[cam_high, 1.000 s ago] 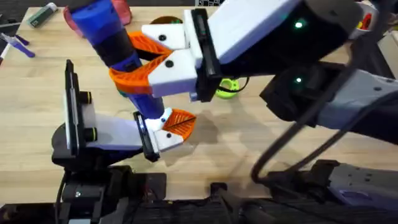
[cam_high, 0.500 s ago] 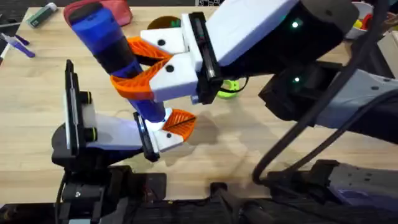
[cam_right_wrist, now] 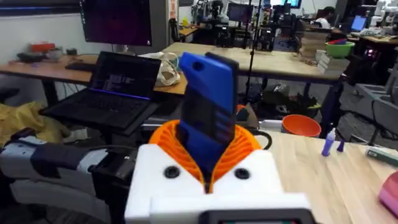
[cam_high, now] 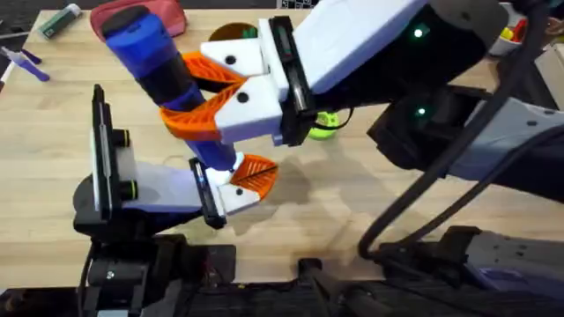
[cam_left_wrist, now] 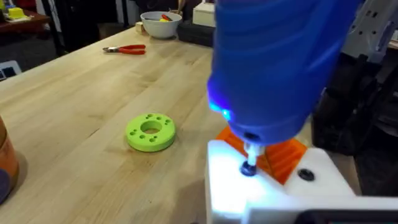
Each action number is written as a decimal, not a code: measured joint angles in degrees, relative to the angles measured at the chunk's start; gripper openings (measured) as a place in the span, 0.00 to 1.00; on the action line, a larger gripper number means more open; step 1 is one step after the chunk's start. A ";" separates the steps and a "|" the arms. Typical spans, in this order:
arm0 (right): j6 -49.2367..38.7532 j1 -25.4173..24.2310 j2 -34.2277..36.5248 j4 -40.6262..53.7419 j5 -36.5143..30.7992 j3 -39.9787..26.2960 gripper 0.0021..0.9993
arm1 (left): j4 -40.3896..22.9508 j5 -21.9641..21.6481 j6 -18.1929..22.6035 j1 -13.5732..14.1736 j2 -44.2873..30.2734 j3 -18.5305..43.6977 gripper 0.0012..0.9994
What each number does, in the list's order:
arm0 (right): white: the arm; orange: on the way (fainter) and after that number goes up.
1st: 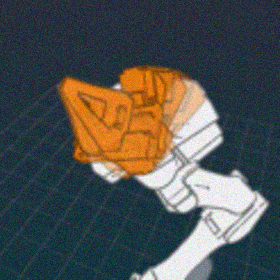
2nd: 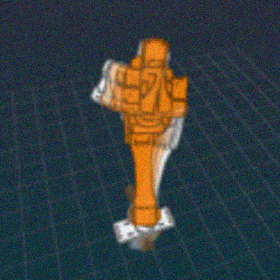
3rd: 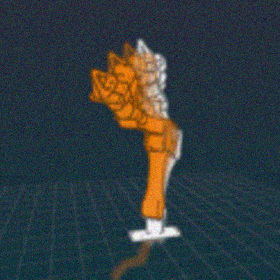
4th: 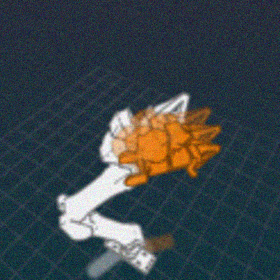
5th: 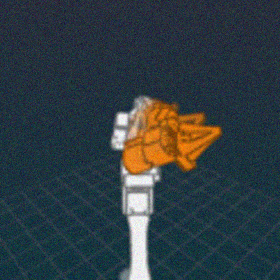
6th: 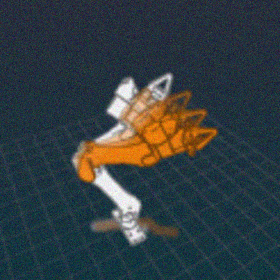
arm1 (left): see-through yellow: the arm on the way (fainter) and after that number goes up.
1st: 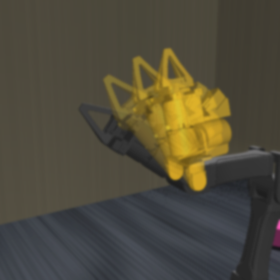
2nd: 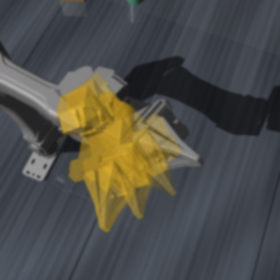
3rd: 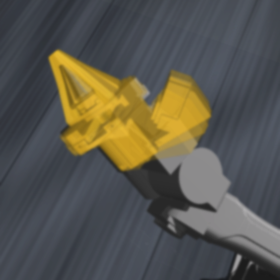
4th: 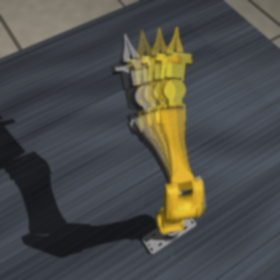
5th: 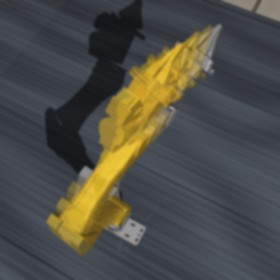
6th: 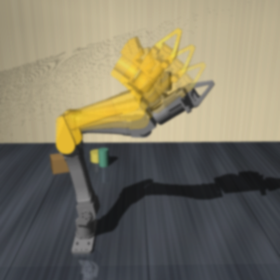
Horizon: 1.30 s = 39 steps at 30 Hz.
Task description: Pick up the gripper from the table and insert it into the empty holder that is missing its gripper. Then pick up a screw, insert it into the mounting hole, and use the screwdriver to tighten it. Finally, clean up the table by picking up the vegetable and placing it into the bucket.
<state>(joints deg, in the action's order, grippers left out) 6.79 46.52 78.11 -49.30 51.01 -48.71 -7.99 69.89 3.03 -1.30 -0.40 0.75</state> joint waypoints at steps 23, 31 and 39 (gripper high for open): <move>0.00 -0.41 0.00 0.00 1.17 0.00 0.02 | 0.00 0.00 0.02 0.00 0.00 0.00 0.01; 0.00 -0.41 0.00 0.00 1.15 0.00 0.02 | 0.00 0.00 0.02 0.00 0.00 0.00 0.01; 0.00 -0.41 0.01 0.00 1.16 0.00 0.02 | 0.00 0.00 0.00 0.00 0.00 0.00 0.01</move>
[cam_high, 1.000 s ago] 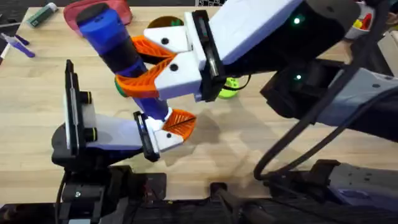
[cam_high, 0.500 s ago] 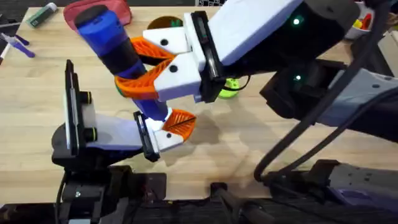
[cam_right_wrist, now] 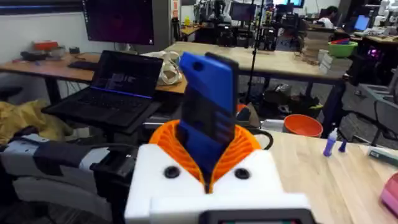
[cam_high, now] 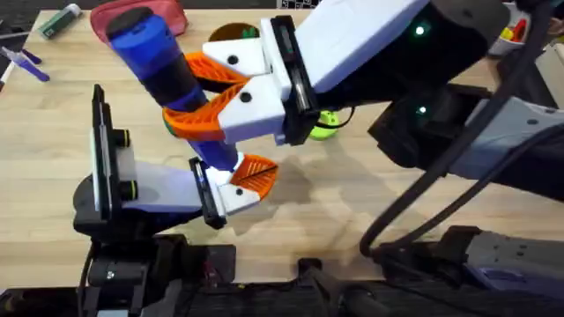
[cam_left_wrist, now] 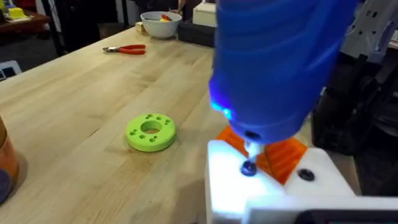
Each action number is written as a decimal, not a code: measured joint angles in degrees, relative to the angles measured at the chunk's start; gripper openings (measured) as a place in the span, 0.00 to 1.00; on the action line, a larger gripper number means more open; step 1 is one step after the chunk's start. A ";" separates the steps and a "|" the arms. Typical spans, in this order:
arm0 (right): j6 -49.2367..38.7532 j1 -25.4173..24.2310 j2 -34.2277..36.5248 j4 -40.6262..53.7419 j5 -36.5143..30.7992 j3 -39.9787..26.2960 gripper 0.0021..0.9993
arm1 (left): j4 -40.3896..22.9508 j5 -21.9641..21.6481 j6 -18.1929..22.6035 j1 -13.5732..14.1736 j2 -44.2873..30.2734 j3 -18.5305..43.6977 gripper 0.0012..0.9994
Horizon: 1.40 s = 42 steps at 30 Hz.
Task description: Pick up the gripper from the table and insert it into the empty holder that is missing its gripper. Then pick up a screw, insert it into the mounting hole, and use the screwdriver to tighten it. Finally, clean up the table by picking up the vegetable and placing it into the bucket.
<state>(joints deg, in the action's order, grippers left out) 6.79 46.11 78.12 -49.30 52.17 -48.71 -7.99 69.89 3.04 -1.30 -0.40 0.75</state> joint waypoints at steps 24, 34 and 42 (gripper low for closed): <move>0.00 0.02 -0.01 0.09 -0.47 0.00 0.02 | 0.00 0.00 -0.01 0.00 0.00 0.00 0.01; 0.02 0.39 1.43 -0.02 -0.97 -0.26 0.02 | -0.02 0.00 -0.01 0.00 0.02 0.00 0.01; 0.02 0.39 1.50 0.02 -1.11 -0.33 0.02 | -0.02 0.00 -0.01 0.00 0.04 0.00 0.01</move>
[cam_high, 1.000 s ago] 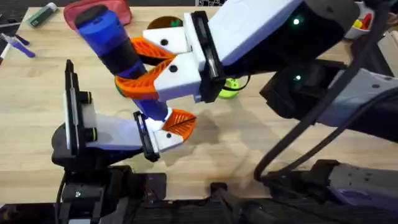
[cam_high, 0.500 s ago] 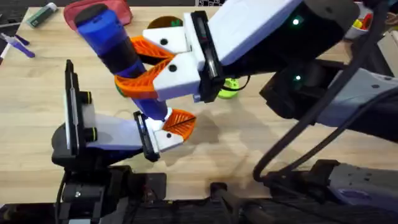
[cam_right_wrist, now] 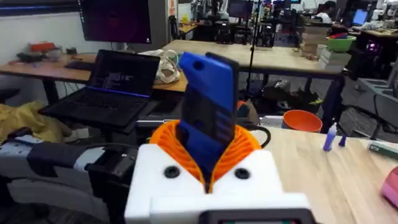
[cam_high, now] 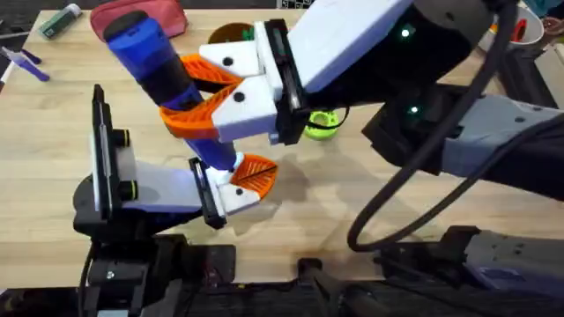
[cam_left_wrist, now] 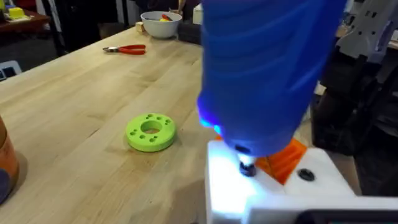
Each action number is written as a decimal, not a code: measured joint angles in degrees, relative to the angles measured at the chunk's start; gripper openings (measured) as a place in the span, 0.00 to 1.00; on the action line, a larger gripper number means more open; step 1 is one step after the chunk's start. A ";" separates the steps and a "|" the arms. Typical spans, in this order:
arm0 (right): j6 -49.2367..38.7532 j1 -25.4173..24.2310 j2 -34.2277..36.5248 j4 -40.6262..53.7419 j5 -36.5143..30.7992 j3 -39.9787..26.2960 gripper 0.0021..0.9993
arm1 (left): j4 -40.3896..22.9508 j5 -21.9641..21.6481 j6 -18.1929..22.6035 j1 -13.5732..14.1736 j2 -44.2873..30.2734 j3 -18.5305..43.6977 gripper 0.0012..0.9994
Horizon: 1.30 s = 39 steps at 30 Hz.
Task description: Pick up the gripper from the table and insert it into the empty holder that is missing its gripper. Then pick up a screw, insert it into the mounting hole, and use the screwdriver to tighten it. Finally, clean up the table by picking up the vegetable and placing it into the bucket.
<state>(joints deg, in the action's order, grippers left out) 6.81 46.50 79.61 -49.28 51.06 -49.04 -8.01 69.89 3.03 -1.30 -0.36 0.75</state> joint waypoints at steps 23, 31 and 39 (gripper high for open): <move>-2.36 -0.07 0.02 1.68 5.80 -0.98 0.02 | -0.15 0.85 0.00 0.00 0.00 0.00 0.01; -2.87 -0.04 0.35 1.49 5.49 -0.98 0.02 | -0.15 0.87 -0.02 0.00 0.00 0.00 0.01; -0.58 -0.05 0.85 -0.66 5.34 -0.98 0.02 | -0.14 0.87 0.00 0.00 -0.02 0.00 0.01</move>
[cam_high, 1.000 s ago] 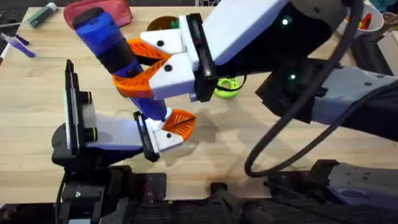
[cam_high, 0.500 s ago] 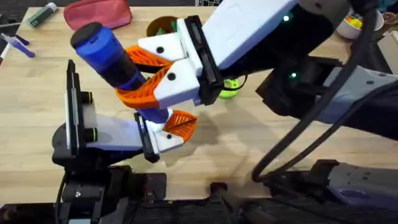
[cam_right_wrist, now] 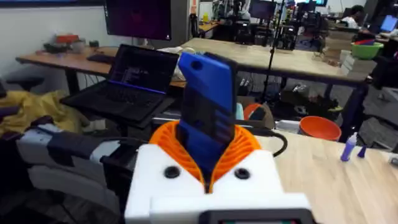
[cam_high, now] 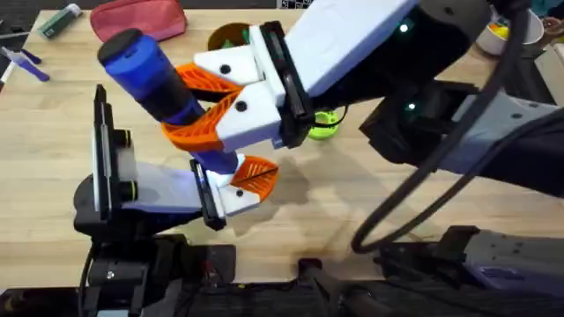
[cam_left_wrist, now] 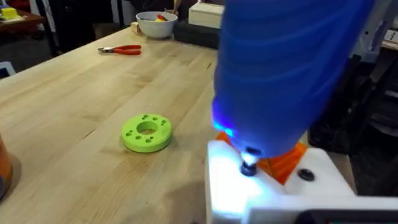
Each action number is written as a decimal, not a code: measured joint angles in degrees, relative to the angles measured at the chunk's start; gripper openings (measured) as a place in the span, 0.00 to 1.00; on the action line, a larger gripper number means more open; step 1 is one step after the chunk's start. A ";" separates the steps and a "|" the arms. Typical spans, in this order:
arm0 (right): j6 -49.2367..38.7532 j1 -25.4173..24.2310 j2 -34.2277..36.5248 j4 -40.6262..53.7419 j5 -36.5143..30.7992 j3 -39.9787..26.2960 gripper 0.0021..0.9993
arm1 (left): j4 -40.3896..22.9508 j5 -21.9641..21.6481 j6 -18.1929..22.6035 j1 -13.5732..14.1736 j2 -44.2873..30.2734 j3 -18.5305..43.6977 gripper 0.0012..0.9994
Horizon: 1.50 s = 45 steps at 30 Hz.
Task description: Pick up the gripper from the table and insert it into the empty holder that is missing its gripper. Then pick up a screw, insert it into the mounting hole, and use the screwdriver to tighten it. Finally, clean up the table by picking up the vegetable and placing it into the bucket.
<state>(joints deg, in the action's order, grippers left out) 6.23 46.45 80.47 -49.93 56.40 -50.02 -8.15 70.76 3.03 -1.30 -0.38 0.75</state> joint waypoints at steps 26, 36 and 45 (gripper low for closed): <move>-4.41 -0.02 -4.11 41.67 -9.28 -21.97 0.02 | 0.01 -0.04 0.02 0.00 0.02 0.00 0.01; -18.42 -6.02 -4.11 83.25 -23.98 -37.91 0.02 | 0.01 -0.04 0.01 0.00 0.02 0.00 0.01; -38.53 -13.35 -4.06 105.66 -46.46 -43.15 0.02 | 0.01 -0.04 0.01 0.00 0.02 0.00 0.01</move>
<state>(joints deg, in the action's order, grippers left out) -32.30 33.10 76.40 55.73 9.95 -93.17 -8.14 70.72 3.04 -1.30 -0.36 0.75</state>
